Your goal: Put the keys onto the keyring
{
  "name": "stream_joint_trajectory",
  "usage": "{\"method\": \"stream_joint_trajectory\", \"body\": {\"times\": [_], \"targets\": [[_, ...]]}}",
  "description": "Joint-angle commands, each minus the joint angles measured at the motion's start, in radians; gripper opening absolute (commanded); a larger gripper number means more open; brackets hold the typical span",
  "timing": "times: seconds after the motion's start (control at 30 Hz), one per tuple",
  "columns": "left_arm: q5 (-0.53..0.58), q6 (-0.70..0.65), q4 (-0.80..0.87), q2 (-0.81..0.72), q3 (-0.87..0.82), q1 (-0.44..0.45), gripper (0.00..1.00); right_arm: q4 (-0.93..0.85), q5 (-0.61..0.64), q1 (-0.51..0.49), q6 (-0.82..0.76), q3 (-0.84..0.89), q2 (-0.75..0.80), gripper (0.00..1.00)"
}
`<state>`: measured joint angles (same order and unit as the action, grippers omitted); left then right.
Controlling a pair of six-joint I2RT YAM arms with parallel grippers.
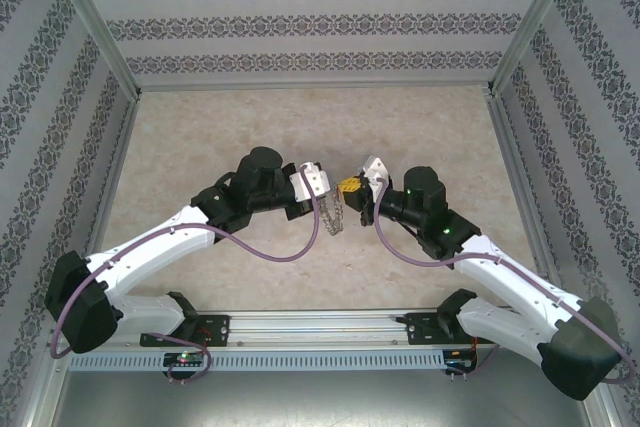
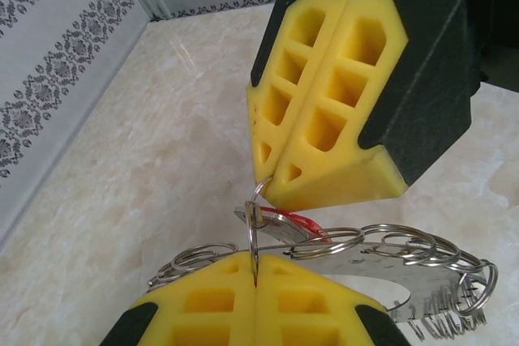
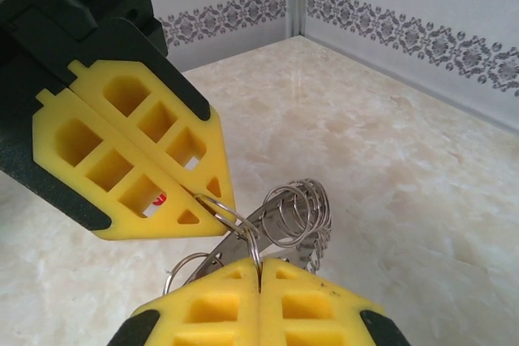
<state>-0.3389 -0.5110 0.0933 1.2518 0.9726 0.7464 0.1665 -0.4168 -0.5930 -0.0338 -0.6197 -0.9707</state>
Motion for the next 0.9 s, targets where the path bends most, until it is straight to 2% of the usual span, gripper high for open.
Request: {"method": "stream_joint_trajectory", "body": {"times": [0.0, 0.2, 0.4, 0.5, 0.63, 0.73, 0.87], "targets": [[-0.043, 0.032, -0.098, -0.051, -0.008, 0.014, 0.00, 0.015, -0.071, 0.017, 0.036, -0.022, -0.024, 0.00], [-0.096, 0.080, -0.192, -0.059, -0.014, 0.014, 0.00, 0.022, -0.157, 0.041, 0.063, -0.027, -0.044, 0.00], [-0.114, 0.096, -0.267, -0.048, -0.033, 0.014, 0.00, 0.024, -0.307, 0.092, 0.107, -0.047, -0.052, 0.00], [-0.129, 0.114, -0.308, -0.043, -0.043, 0.014, 0.00, 0.017, -0.348, 0.110, 0.119, -0.050, -0.044, 0.08], [-0.145, 0.134, -0.332, -0.031, -0.041, 0.014, 0.00, -0.014, -0.385, 0.135, 0.107, -0.061, -0.035, 0.12], [-0.156, 0.138, -0.338, -0.026, -0.038, 0.014, 0.00, -0.044, -0.382, 0.148, 0.082, -0.069, -0.022, 0.19], [-0.169, 0.138, -0.339, -0.025, -0.031, 0.014, 0.00, -0.134, -0.392, 0.162, -0.001, -0.097, 0.010, 0.22]]}}
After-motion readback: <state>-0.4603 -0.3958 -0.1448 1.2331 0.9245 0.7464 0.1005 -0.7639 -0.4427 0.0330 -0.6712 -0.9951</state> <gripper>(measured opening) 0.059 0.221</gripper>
